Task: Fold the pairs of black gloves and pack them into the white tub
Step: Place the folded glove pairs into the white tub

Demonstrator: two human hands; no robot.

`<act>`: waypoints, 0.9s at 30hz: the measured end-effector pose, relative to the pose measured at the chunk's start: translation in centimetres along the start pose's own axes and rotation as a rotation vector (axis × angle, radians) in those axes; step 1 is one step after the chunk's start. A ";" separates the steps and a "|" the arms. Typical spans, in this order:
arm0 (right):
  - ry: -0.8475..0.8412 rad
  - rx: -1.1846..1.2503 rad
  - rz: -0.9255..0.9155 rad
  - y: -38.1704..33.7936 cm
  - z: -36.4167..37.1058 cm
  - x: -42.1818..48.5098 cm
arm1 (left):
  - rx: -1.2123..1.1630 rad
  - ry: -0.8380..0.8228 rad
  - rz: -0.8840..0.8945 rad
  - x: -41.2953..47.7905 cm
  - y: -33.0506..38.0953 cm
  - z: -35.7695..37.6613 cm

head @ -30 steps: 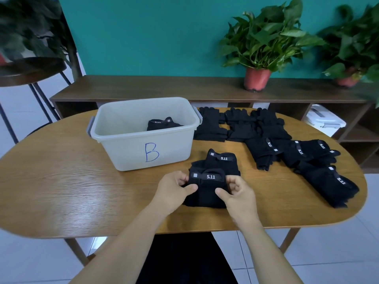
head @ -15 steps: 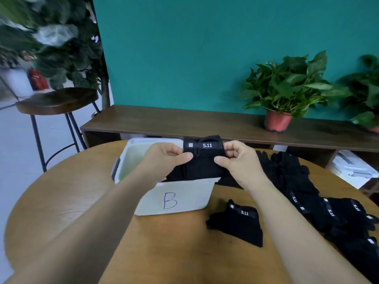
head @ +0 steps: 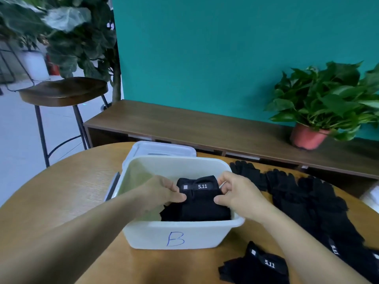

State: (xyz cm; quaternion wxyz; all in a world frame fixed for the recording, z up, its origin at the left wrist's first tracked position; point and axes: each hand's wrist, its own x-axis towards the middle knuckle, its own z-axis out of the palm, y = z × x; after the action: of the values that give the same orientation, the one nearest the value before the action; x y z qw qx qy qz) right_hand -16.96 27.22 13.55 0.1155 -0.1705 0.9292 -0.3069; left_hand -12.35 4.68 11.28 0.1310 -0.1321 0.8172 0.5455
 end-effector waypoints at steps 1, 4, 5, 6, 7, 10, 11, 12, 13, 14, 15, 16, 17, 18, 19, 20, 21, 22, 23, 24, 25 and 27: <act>-0.026 -0.039 0.002 -0.1 -0.1 0.1 | 0.019 -0.014 -0.013 0.2 -0.2 0.1; -0.098 -0.098 0.014 -0.1 -0.5 0.5 | 0.060 -0.058 -0.037 0.9 -0.7 0.1; -0.121 -0.111 0.018 -0.1 -0.7 0.6 | 0.067 -0.071 -0.042 1.0 -0.8 0.2; -0.141 -0.123 0.023 -0.1 -0.8 0.7 | 0.073 -0.084 -0.047 1.1 -0.9 0.2; -0.155 -0.134 0.026 0.0 -0.9 0.8 | 0.081 -0.097 -0.049 1.2 -0.9 0.2; -0.179 -0.207 0.012 -0.3 -1.1 0.9 | 0.101 -0.141 -0.035 1.4 -1.0 0.5; -0.184 -0.237 0.002 -0.4 -1.1 0.8 | 0.111 -0.146 -0.026 1.5 -1.1 0.6; -0.190 -0.263 -0.005 -0.5 -1.1 0.8 | 0.125 -0.151 -0.015 1.5 -1.2 0.7; -0.197 -0.290 -0.010 -0.7 -1.1 0.8 | 0.139 -0.155 0.000 1.6 -1.2 0.8; -0.205 -0.321 -0.015 -0.8 -1.1 0.8 | 0.154 -0.160 0.015 1.7 -1.2 0.8; -0.213 -0.361 -0.024 -0.9 -1.1 0.8 | 0.173 -0.165 0.032 1.8 -1.2 0.9; -0.220 -0.410 -0.035 -1.0 -1.1 0.8 | 0.194 -0.168 0.049 1.8 -1.1 1.1; -0.226 -0.465 -0.048 -1.1 -1.1 0.9 | 0.211 -0.169 0.067 1.9 -1.1 1.2; -0.232 -0.514 -0.059 -1.2 -1.1 0.9 | 0.223 -0.170 0.085 2.0 -1.0 1.3; -0.235 -0.551 -0.069 -1.2 -1.0 0.9 | 0.230 -0.174 0.103 2.1 -1.0 1.5; -0.235 -0.573 -0.079 -1.1 -1.0 0.9 | 0.236 -0.180 0.117 2.2 -1.0 1.6; -0.234 -0.583 -0.088 -0.9 -1.0 0.9 | 0.244 -0.182 0.127 2.3 -1.1 1.7; -0.228 -0.583 -0.096 -0.7 -1.0 0.9 | 0.251 -0.180 0.136 2.4 -1.2 1.8; -0.221 -0.569 -0.103 -0.5 -1.0 0.9 | 0.256 -0.176 0.142 2.6 -1.3 1.8; -0.214 -0.539 -0.110 -0.2 -1.0 0.9 | 0.263 -0.171 0.151 2.6 -1.3 1.8; -0.209 -0.505 -0.113 0.0 -1.1 0.9 | 0.265 -0.166 0.162 2.6 -1.3 1.7; -0.210 -0.457 -0.116 0.3 -1.2 0.9 | 0.249 -0.141 0.199 2.4 -1.1 1.5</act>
State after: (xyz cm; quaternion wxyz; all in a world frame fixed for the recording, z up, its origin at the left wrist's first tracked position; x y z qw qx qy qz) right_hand -18.22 27.76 14.25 0.1520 -0.2759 0.9461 -0.0759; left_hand -14.10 5.51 8.90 0.1486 0.0052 0.8763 0.4583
